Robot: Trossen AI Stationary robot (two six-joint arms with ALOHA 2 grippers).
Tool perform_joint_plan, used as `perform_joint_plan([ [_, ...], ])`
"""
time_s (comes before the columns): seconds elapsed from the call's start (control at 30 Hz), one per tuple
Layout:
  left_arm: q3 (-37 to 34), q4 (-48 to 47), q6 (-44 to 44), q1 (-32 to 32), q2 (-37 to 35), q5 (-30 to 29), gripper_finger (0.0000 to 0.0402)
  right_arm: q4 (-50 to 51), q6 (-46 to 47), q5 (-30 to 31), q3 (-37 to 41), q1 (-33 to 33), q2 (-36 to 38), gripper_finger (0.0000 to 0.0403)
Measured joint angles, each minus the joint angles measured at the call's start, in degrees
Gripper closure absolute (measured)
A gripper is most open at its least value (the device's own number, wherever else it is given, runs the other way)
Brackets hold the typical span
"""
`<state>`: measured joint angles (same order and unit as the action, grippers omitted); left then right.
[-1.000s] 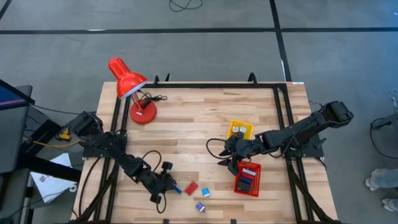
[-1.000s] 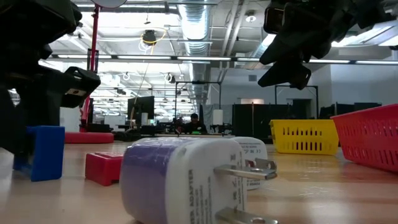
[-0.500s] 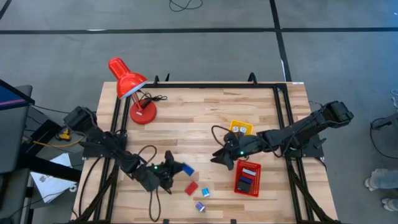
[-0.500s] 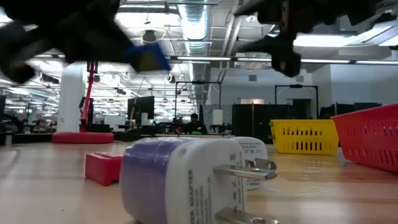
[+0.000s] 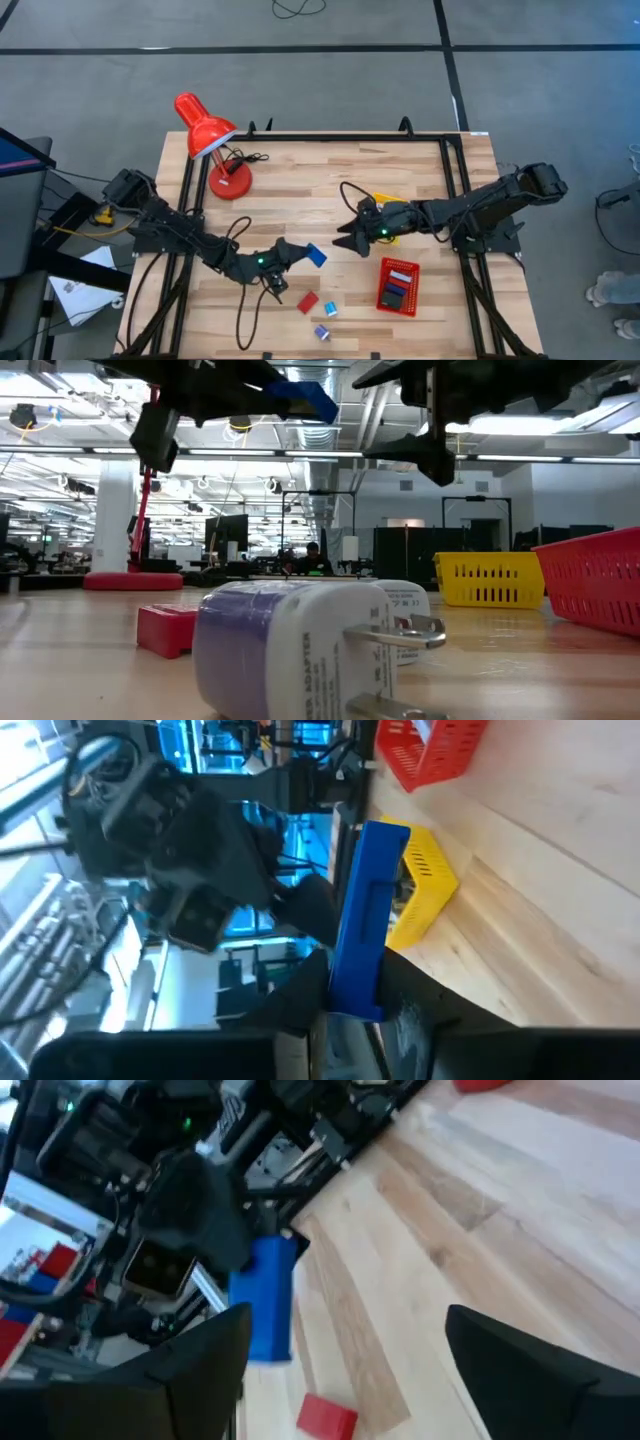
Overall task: Pick & Place Office items
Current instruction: Put the blue digital timer into the red bin
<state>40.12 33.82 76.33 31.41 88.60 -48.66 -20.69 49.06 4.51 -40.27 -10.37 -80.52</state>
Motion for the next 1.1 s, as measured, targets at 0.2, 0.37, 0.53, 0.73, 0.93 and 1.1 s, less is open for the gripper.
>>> perform_joint_plan([
  [0.2,0.0,3.6,4.8,-0.3,0.0,1.5,0.0343,-5.7,0.5,-7.0,0.0,2.0,-3.2,0.0061],
  [0.37,0.0,4.3,7.3,-0.3,0.0,1.6,0.0342,-15.4,1.6,-13.5,-0.3,2.0,-6.8,0.0065],
  [0.53,0.0,8.3,7.7,-0.3,0.0,1.6,0.0342,-15.6,3.0,-13.8,-2.3,2.0,-11.1,0.0076],
  [0.73,0.0,8.3,7.8,-0.3,0.1,1.7,0.0342,-16.5,1.7,-19.5,-7.3,1.5,-14.6,0.0101],
  [0.93,0.0,8.1,7.9,-0.3,0.1,2.2,0.034,-16.4,1.5,-21.2,-9.7,0.5,-15.5,0.0162],
  [1.1,0.1,8.7,7.9,-0.3,0.0,2.8,0.0339,-16.2,1.5,-20.9,-9.7,-0.2,-15.5,0.0252],
])
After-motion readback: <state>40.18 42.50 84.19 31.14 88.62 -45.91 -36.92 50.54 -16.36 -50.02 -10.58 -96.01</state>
